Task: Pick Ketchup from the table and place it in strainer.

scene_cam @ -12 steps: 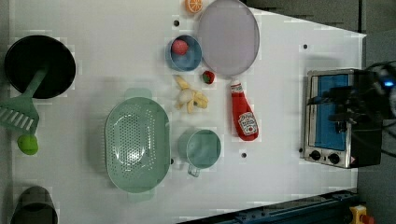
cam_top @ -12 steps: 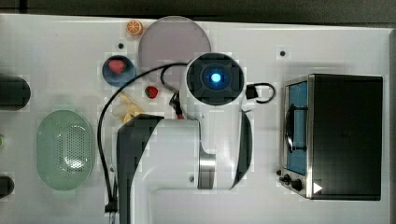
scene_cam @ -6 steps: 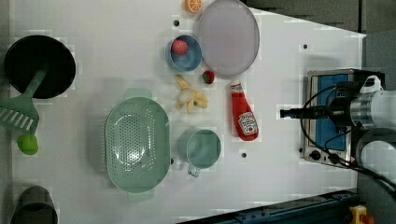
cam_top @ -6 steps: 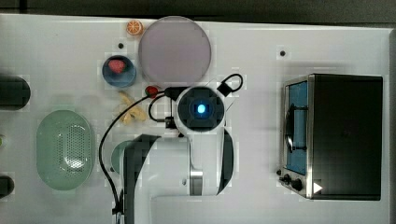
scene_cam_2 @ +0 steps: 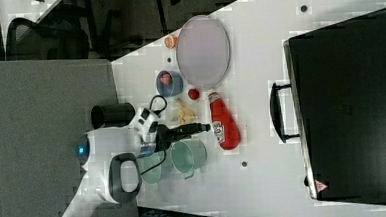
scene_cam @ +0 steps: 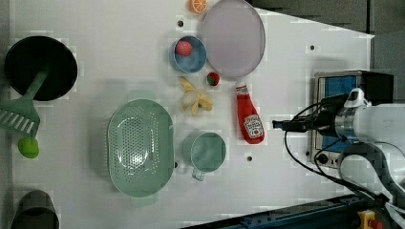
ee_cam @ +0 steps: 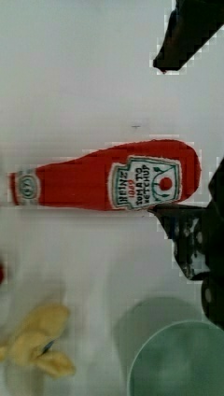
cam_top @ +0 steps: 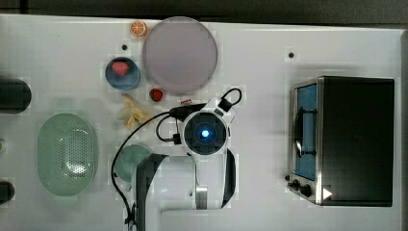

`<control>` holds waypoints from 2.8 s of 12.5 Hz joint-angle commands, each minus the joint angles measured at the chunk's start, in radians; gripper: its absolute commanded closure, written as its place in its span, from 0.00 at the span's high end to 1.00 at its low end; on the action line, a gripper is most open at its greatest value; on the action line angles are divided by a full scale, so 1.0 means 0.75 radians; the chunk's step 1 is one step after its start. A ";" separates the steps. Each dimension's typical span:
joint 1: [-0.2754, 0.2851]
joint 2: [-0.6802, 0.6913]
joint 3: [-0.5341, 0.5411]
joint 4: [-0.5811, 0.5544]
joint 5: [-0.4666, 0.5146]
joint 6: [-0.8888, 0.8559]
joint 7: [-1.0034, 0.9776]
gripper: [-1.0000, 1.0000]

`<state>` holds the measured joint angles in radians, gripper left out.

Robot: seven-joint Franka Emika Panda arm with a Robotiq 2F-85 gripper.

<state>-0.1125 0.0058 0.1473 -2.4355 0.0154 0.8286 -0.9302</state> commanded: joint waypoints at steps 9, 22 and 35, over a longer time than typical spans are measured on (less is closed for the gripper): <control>0.008 0.425 0.002 -0.011 -0.007 0.429 -0.055 1.00; 0.013 0.211 -0.014 0.005 -0.006 0.206 -0.049 0.60; 0.092 -0.217 0.335 0.203 0.006 -0.447 0.595 0.60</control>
<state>-0.0839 -0.1737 0.3848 -2.2812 0.0140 0.5068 -0.6406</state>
